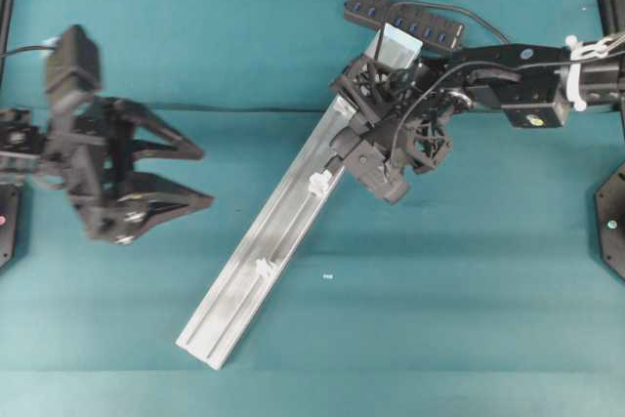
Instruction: Pass the USB cable through three rings with both arms.
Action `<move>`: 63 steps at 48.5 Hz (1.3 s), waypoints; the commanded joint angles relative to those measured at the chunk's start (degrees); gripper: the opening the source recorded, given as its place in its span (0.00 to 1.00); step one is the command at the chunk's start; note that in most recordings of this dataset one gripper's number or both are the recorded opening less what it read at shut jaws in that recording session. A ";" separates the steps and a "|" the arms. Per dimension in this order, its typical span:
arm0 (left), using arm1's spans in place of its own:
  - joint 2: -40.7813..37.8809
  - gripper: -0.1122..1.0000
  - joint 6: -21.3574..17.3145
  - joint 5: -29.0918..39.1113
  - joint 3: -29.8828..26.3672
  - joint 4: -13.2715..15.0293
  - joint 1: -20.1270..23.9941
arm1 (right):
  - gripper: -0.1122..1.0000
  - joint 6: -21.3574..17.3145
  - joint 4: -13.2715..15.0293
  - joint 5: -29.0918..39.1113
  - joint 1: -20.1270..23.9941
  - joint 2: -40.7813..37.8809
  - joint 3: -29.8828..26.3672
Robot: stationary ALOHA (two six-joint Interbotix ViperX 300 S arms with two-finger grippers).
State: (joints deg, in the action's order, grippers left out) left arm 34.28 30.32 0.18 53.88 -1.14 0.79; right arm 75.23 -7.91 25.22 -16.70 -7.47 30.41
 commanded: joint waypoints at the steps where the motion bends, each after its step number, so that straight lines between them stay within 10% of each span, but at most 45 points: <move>1: 1.67 0.96 0.09 -0.26 -0.09 -0.35 -0.26 | 0.18 0.26 -0.09 0.09 0.18 -0.97 -0.35; 63: 1.14 0.96 0.35 -0.18 0.97 -0.35 -0.18 | 0.18 0.44 -2.46 -0.09 4.31 -1.67 -2.81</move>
State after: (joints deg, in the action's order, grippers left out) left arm 35.24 30.67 0.26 55.46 -1.14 0.70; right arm 75.50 -9.93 25.40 -13.27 -8.96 28.13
